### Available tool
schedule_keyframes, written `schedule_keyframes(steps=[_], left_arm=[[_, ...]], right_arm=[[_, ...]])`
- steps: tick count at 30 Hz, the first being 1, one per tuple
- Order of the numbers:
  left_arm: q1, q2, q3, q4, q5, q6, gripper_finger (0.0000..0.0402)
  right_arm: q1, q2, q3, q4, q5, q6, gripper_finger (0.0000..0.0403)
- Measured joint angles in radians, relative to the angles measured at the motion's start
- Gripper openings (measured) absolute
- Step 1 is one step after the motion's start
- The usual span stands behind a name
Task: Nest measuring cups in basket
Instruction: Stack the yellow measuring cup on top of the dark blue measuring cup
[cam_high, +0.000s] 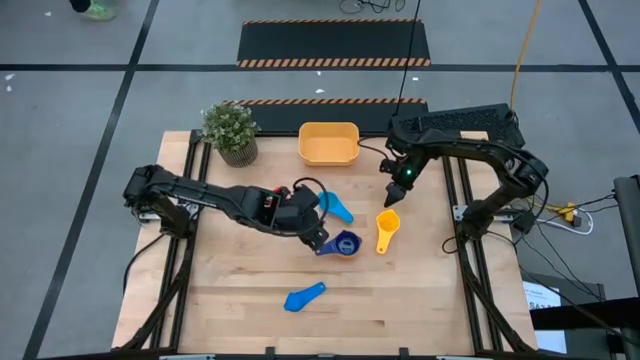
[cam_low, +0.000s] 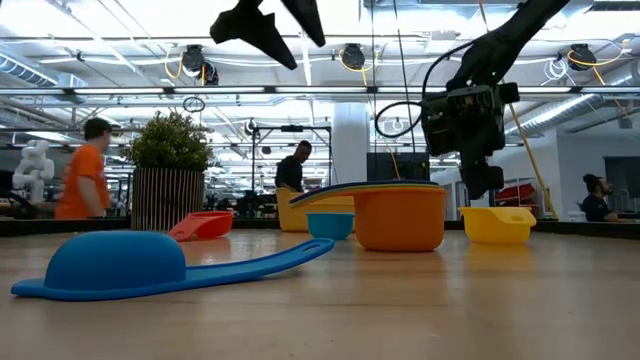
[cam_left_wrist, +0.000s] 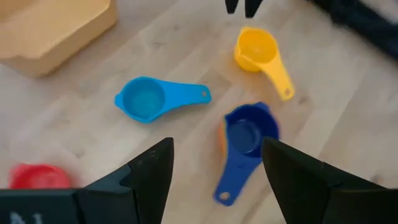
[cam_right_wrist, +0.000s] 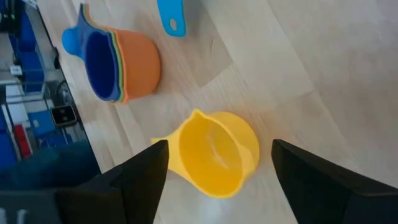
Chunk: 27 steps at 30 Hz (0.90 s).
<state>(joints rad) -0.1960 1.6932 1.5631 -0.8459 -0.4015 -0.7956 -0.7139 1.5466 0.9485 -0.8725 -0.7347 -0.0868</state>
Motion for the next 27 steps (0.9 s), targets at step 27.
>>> schedule_keyframes(steps=[27], left_arm=[[0.006, 0.0, 0.0, -0.025, 0.0, 0.045, 0.0243]], right_arm=[[0.002, 0.234, 0.0, -0.088, -0.027, -0.305, 0.0216]])
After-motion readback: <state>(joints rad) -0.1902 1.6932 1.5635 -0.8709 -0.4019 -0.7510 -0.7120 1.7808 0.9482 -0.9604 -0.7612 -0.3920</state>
